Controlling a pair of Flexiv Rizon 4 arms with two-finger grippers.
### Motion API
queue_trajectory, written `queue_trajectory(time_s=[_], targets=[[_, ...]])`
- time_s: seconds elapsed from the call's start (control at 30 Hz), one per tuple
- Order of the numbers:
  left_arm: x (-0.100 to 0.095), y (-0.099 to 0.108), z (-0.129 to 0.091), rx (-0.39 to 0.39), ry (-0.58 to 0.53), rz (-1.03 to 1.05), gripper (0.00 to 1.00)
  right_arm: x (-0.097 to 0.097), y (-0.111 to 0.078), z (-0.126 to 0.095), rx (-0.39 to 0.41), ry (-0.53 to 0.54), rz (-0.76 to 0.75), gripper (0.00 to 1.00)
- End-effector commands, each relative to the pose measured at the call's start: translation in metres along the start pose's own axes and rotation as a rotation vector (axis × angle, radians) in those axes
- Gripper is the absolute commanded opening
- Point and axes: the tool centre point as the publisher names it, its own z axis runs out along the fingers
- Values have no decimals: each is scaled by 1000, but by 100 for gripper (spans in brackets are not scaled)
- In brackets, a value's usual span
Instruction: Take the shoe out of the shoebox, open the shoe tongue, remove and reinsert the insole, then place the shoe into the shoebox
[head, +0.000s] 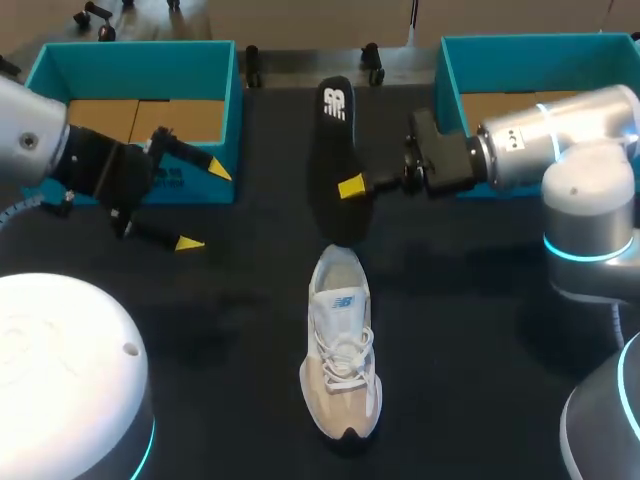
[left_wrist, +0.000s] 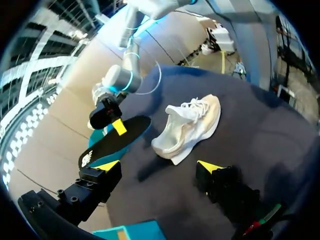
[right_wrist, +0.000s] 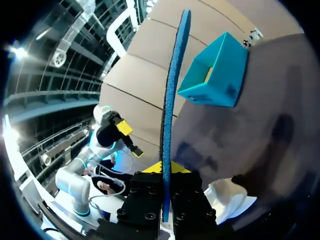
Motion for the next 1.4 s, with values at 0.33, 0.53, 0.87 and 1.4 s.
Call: queue_trajectory(time_s=[0.33, 0.53, 0.87, 1.4], targets=[[-8, 7, 4, 147, 201, -532, 100, 3, -11, 7, -50, -5, -4, 0], [5, 8, 39, 84, 339, -677, 100, -6, -18, 15, -58, 10, -74, 0], [16, -2, 46, -357, 355, -609, 100, -20, -25, 20, -36, 111, -99, 0], [43, 11, 90, -345, 300, -596, 100, -30, -37, 23, -59, 96, -186, 0]])
